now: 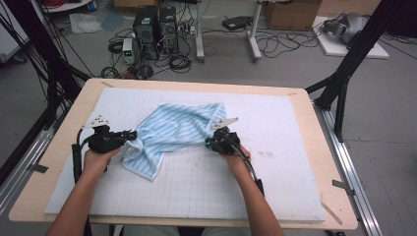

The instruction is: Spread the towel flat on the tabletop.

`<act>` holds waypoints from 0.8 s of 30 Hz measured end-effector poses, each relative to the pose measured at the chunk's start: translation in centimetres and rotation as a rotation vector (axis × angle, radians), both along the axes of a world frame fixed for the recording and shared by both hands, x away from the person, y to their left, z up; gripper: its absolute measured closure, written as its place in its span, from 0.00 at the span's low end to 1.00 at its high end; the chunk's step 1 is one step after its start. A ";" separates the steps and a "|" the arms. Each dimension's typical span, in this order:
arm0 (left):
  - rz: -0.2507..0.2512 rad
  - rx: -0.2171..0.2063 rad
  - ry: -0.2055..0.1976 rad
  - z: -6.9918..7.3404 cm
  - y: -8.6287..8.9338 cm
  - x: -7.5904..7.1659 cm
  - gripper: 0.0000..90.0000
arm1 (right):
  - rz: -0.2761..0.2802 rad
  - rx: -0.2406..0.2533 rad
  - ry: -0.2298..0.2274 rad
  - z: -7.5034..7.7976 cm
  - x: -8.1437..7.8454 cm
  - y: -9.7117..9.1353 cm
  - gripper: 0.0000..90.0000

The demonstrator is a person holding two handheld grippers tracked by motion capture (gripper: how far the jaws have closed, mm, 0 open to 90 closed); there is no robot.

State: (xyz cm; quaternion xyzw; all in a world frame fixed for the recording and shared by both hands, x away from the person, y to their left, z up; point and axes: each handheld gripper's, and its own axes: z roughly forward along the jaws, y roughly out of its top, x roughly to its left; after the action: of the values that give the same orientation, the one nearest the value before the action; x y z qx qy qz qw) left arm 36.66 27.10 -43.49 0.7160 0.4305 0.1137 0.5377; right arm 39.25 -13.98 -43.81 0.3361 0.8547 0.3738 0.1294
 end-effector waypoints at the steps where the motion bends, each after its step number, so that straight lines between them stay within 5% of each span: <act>1: -0.015 -0.003 -0.001 0.0 -0.3 0.0 0.89 | -0.015 0.001 0.001 0.1 0.0 -0.5 0.96; 7: -0.068 -0.015 0.010 -0.3 -1.8 0.2 0.89 | -0.128 0.013 -0.020 0.6 0.6 -4.8 0.97; 13: -0.094 0.022 0.012 -0.7 -2.9 0.3 0.90 | -0.245 -0.003 -0.043 0.8 2.1 -7.1 0.97; 21: -0.113 0.073 0.011 -1.1 -3.8 0.4 0.90 | -0.352 -0.030 -0.076 0.8 3.4 -7.8 0.97; 24: -0.081 0.104 0.005 -1.1 -3.5 0.4 0.81 | -0.368 -0.013 -0.102 1.3 3.2 -7.3 0.84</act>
State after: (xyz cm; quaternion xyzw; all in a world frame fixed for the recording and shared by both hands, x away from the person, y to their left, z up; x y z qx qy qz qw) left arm 37.11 23.58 -44.56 0.7601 0.3960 0.1122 0.5028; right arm 42.50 -21.26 -42.56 0.4665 0.7735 0.3550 0.2410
